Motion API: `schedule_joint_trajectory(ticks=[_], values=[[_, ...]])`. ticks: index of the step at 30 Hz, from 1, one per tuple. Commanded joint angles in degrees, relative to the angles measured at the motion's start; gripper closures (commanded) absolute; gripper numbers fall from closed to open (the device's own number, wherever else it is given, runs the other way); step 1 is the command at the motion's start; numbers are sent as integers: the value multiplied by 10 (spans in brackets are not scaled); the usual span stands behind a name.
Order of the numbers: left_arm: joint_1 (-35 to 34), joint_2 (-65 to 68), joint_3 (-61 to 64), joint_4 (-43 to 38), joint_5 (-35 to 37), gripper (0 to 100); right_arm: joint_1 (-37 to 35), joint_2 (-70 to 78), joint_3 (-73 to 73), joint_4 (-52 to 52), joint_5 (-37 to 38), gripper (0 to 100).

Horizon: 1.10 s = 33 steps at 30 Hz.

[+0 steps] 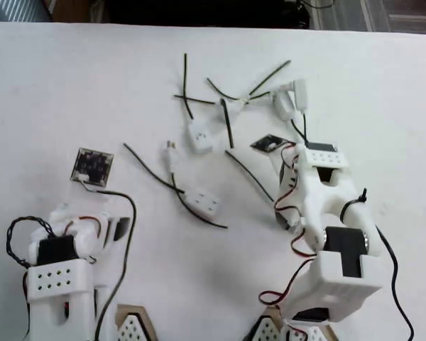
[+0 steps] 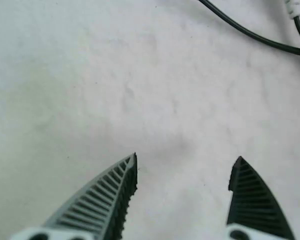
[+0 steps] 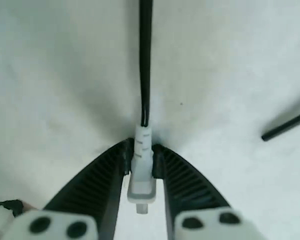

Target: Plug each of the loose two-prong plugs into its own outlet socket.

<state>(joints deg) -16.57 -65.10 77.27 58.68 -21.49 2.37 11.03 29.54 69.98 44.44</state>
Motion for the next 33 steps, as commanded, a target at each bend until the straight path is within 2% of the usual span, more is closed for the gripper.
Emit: schedule_joint_trajectory(ticks=[1, 9, 12, 17, 21, 24, 28, 33], values=[[-2, -8, 0, -10, -4, 710, 0, -51, -21, 42, 5, 982], [-1, -9, -21, -17, -1, 710, -47, -290, -40, 168, -20, 981], [-1, -9, -55, -14, 5, 710, -82, -382, -39, 184, -79, 981], [8, -9, -120, -14, 82, 706, -160, -474, -37, 181, -199, 981], [63, -9, -151, -14, 111, 706, -233, -492, -38, 175, -326, 981], [109, -9, -162, -18, 141, 706, -277, -495, -37, 142, -394, 981], [145, -9, -186, -18, 165, 706, -335, -499, -40, 116, -421, 981], [153, -9, -215, -18, 165, 707, -393, -575, -39, 116, -421, 981]])
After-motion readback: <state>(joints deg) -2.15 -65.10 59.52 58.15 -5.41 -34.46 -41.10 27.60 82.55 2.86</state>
